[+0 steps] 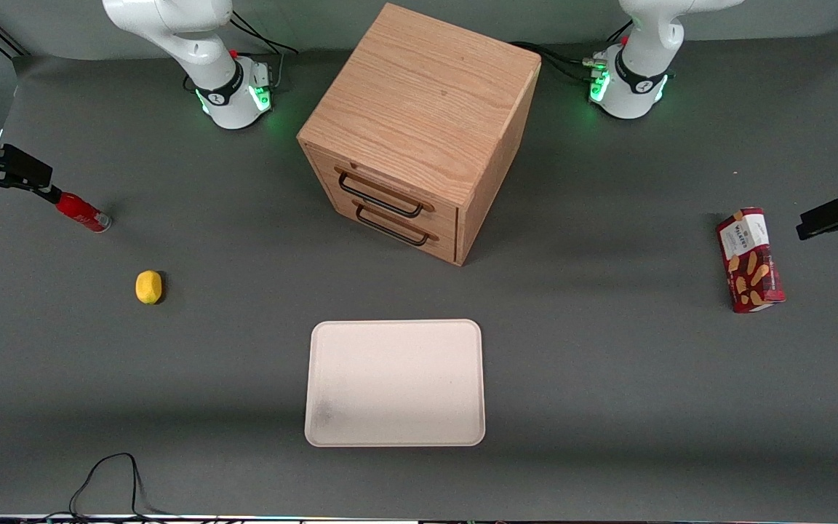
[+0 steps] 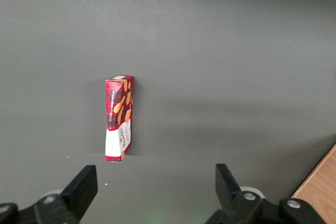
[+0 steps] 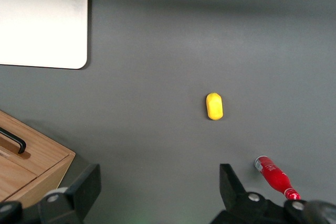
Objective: Place coke bottle on tray
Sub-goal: 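Move the right gripper over the red Coca-Cola bottle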
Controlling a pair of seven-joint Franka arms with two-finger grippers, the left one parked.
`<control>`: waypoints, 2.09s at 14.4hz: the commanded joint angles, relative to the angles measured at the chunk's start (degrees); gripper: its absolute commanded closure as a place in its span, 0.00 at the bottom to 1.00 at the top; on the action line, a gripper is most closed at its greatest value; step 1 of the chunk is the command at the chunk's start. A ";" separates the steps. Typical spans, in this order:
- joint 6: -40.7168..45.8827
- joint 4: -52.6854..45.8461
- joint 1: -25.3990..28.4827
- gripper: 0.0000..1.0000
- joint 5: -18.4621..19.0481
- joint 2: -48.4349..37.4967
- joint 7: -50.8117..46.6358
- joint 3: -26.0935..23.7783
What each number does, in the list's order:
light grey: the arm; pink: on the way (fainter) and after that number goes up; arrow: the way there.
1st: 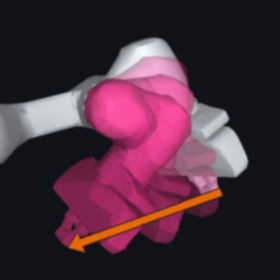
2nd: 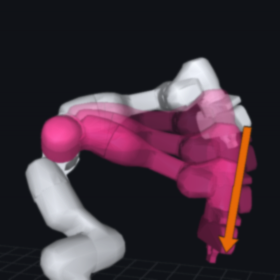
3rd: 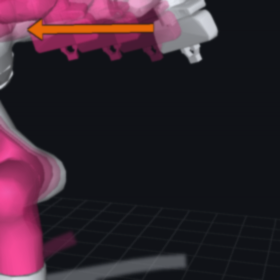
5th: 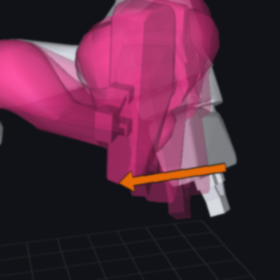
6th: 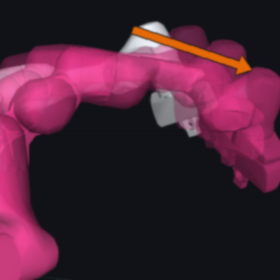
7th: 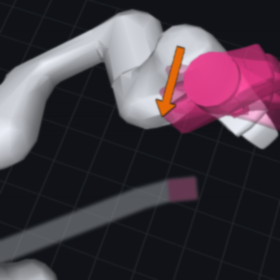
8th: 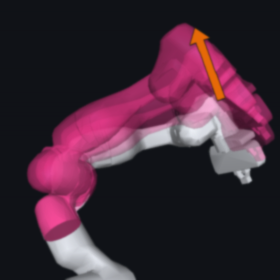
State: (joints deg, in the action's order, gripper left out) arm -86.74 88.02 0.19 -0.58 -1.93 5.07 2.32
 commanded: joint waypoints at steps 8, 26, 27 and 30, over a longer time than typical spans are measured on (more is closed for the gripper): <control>1.40 -1.45 -0.45 0.00 -0.12 0.61 1.00 -0.30; -5.89 17.08 -3.97 0.00 4.00 -13.87 29.46 21.22; -6.16 18.75 -4.06 0.00 5.14 -16.06 30.34 22.01; -6.95 22.72 -4.24 0.00 7.87 -21.61 33.07 24.91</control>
State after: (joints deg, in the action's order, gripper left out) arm -92.13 106.48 -4.04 5.24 -18.25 36.21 26.31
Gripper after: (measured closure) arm 0.000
